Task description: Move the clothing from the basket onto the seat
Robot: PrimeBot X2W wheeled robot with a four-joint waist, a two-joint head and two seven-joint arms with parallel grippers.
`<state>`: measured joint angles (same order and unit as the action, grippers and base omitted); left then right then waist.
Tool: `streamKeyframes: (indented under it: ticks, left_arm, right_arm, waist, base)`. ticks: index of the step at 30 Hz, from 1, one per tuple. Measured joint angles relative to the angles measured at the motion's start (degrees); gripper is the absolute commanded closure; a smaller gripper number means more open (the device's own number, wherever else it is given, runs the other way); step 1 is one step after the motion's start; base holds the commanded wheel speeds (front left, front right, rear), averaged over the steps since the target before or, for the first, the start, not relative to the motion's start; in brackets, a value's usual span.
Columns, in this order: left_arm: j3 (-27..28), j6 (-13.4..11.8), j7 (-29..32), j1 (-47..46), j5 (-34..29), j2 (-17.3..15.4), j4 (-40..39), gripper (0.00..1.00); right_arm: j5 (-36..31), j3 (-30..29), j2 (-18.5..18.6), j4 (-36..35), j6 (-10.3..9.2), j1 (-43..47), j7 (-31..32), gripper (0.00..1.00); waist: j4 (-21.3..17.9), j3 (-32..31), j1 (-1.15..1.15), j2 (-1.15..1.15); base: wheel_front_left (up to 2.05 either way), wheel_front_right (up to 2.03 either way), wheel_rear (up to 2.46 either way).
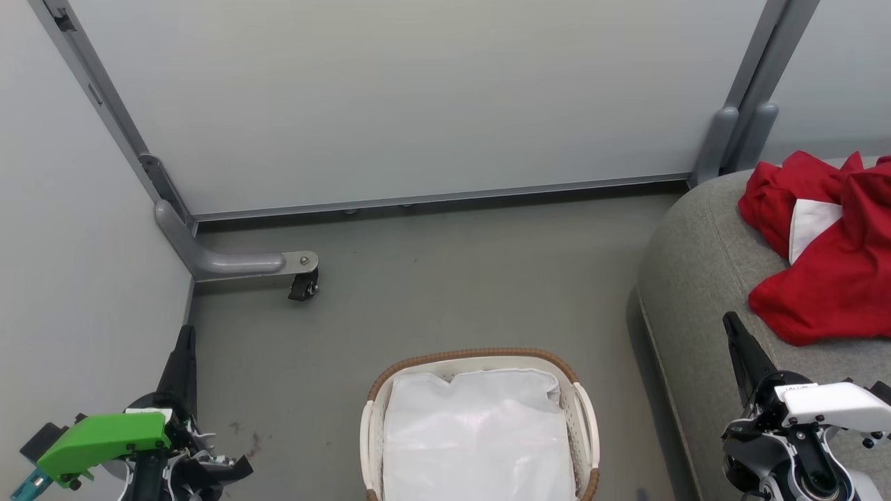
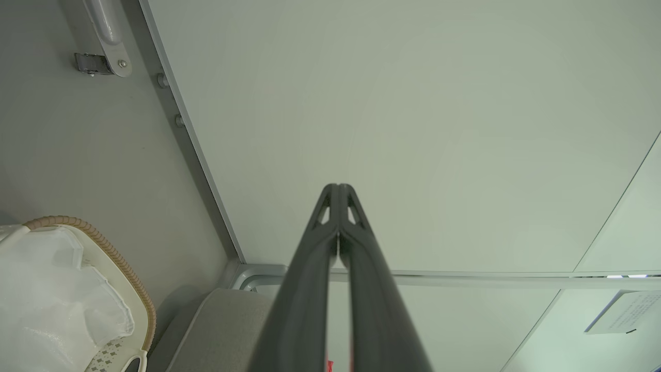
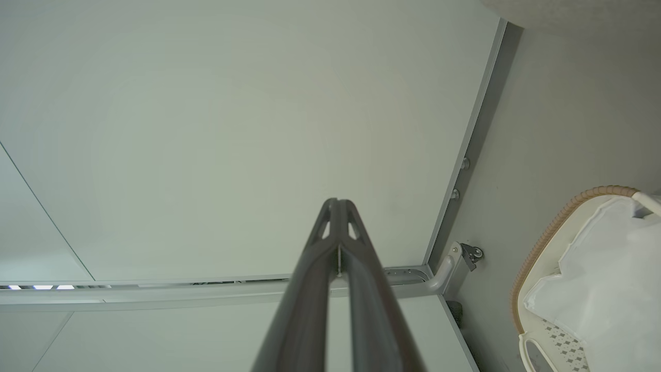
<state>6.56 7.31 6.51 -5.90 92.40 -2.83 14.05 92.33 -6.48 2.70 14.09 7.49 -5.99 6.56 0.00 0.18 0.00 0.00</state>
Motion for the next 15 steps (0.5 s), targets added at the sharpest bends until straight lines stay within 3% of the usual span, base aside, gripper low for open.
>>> streamKeyframes:
  ticks: [15]
  left_arm:
    - [0.0,0.0,0.0,0.0,0.0,0.0,0.0,1.0]
  right_arm:
    - [0.0,0.0,0.0,0.0,0.0,0.0,0.0,1.0]
  waist:
    - [0.0,0.0,0.0,0.0]
  base:
    - [0.0,0.0,0.0]
